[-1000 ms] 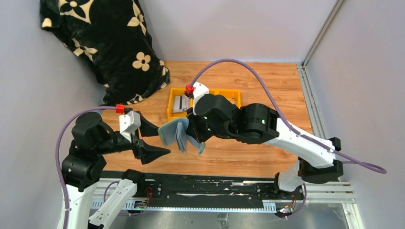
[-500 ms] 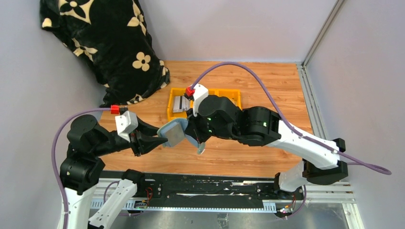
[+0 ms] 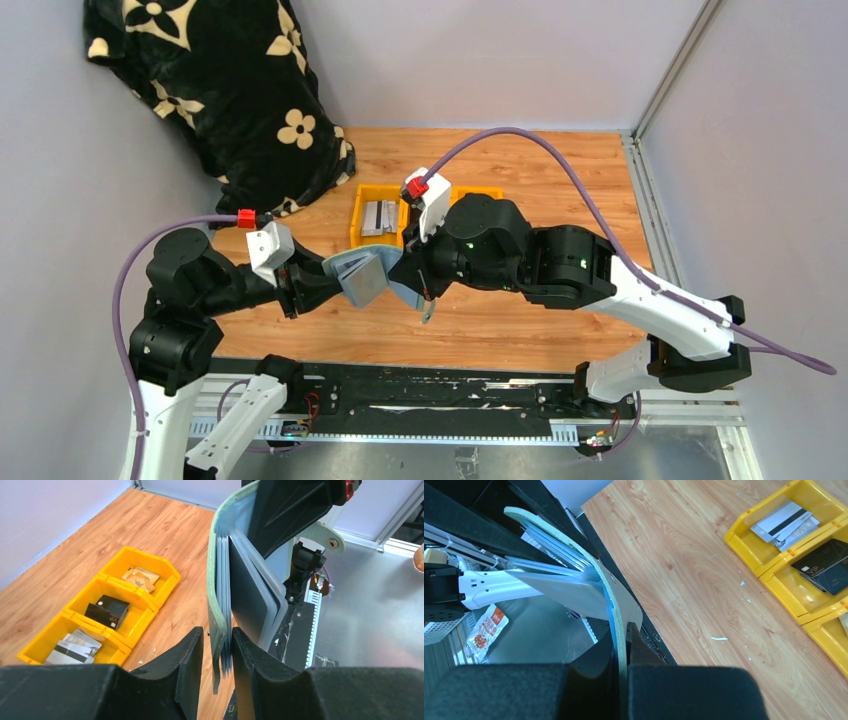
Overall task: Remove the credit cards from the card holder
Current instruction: Remove the credit card from the card holder.
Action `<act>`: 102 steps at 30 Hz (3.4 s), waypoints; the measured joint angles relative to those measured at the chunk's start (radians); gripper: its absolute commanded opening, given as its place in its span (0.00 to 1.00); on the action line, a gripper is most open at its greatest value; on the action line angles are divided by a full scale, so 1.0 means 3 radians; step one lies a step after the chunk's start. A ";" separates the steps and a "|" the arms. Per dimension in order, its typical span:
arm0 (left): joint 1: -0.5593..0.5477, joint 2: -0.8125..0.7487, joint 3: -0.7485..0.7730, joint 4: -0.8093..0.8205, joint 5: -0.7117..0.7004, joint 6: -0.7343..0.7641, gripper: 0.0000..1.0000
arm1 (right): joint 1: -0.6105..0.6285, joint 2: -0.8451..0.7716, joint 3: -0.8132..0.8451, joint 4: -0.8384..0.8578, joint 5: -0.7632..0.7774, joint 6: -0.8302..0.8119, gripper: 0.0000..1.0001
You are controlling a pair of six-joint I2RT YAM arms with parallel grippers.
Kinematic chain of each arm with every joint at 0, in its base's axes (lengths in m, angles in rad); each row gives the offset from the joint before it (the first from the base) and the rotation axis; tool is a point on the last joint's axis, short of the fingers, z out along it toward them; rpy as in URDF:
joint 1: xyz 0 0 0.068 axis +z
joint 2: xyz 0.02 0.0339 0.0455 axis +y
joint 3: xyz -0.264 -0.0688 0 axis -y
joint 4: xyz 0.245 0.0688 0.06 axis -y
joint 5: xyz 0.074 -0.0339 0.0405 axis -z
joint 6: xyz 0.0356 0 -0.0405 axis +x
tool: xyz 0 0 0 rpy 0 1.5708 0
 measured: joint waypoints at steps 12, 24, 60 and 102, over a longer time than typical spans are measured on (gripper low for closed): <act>0.0000 0.0027 0.0099 0.0003 0.0280 -0.0178 0.14 | -0.0001 -0.0179 -0.0459 0.0649 -0.0506 -0.0132 0.00; 0.0000 -0.0108 0.0170 -0.0047 0.0048 0.0132 0.00 | -0.0001 -0.0551 -0.0993 0.1259 -0.0519 -0.0254 0.77; 0.0000 0.0492 0.0748 -0.1334 0.0443 0.0430 0.03 | -0.0716 -0.0225 -0.0877 0.1470 -0.2510 -0.0909 0.02; -0.0001 0.0423 0.0394 -0.1334 0.0674 -0.0075 0.00 | -0.0856 -0.0593 -0.1685 0.2477 -0.2805 -0.0346 0.62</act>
